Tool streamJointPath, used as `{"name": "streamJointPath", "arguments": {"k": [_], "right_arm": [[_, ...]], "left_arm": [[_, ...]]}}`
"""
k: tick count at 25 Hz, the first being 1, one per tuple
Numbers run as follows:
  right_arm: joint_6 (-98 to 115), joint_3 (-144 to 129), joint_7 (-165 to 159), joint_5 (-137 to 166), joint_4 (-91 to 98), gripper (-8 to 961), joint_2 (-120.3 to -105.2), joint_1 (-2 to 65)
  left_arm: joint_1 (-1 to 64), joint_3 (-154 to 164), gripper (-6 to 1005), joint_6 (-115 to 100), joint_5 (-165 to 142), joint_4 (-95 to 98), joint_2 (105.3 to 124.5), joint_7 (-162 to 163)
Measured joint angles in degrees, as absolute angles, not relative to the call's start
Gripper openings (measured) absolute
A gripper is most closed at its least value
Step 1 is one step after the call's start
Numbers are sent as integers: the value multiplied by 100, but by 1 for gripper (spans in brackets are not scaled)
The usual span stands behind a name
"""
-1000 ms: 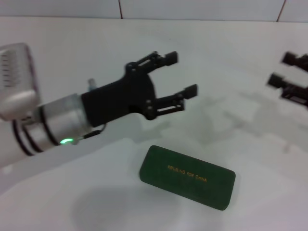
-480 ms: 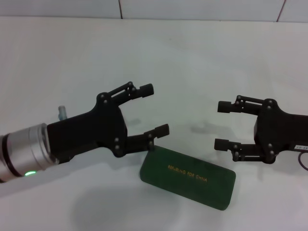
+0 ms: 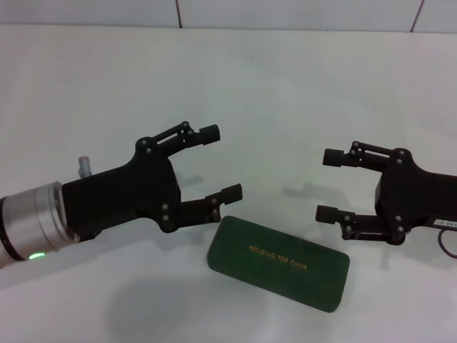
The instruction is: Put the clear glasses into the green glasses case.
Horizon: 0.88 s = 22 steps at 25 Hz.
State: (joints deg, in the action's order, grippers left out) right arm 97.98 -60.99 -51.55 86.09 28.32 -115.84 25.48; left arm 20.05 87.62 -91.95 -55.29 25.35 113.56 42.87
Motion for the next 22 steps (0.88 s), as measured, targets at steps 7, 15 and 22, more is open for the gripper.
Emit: {"name": "streamJointPath", "arguments": {"k": [7, 15, 22], "right_arm": [[9778, -6089, -5078, 8560, 2756, 771, -11572, 2583], [9700, -6086, -5064, 8381, 2751, 771, -11579, 2590], [9701, -6119, -5062, 8375, 2762, 771, -11578, 2593]], "left_arm": [[2013, 8762, 860, -9192, -5529, 2531, 11338, 4301], [2007, 8695, 860, -9183, -5529, 2524, 11315, 4304], [1977, 8692, 860, -9201, -5633, 2552, 11311, 4275]]}}
